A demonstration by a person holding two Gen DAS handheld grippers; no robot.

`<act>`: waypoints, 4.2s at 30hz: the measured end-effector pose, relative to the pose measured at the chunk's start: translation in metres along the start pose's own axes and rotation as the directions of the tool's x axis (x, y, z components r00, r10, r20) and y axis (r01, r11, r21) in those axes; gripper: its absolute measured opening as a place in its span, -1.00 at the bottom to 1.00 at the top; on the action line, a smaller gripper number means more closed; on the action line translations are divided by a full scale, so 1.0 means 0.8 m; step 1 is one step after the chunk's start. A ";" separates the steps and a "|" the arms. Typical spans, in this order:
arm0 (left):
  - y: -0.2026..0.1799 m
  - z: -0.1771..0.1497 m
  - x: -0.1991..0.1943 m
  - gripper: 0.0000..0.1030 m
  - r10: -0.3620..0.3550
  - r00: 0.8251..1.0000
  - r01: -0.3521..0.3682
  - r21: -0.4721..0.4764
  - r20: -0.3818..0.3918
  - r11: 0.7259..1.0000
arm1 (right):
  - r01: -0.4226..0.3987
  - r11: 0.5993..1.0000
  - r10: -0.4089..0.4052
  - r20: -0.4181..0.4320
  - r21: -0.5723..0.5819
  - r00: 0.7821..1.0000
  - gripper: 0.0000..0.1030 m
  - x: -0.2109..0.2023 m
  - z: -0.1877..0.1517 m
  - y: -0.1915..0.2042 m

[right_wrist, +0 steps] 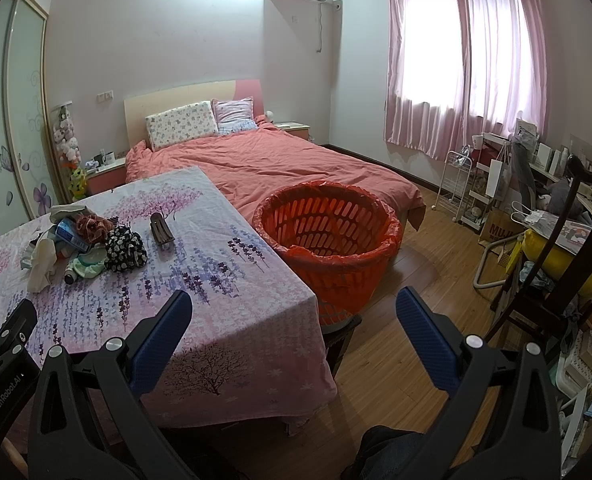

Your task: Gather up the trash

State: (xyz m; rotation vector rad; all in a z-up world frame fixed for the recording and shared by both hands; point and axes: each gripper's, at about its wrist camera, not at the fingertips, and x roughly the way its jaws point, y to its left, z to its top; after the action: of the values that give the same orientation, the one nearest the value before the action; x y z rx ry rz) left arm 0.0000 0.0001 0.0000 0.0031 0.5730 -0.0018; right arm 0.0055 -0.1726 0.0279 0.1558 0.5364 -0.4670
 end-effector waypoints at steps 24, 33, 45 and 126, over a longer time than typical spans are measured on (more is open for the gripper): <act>0.024 0.008 0.050 0.92 0.007 0.999 -0.008 -0.049 -0.032 0.999 | -0.021 0.999 0.021 -0.020 -0.029 1.000 0.96 0.037 0.002 0.013; 0.071 0.027 0.104 0.92 0.095 0.995 -0.097 -0.078 -0.031 0.992 | -0.187 0.981 0.182 -0.101 -0.045 0.978 0.96 0.094 0.011 0.043; 0.141 0.066 0.192 0.92 0.080 0.991 -0.092 -0.120 -0.104 0.988 | -0.318 0.941 0.289 -0.213 -0.116 0.933 0.29 0.195 0.062 0.133; 0.081 0.148 0.187 -0.21 -0.150 0.987 0.148 -0.033 -0.066 0.988 | -0.390 0.902 0.349 -0.218 -0.186 0.911 -0.36 0.216 0.115 0.141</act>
State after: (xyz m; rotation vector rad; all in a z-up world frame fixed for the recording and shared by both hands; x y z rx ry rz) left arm 0.1896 0.0640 0.0185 -0.0671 0.6408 -0.1393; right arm 0.2313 -0.1642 0.0182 0.0782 0.7161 -0.0149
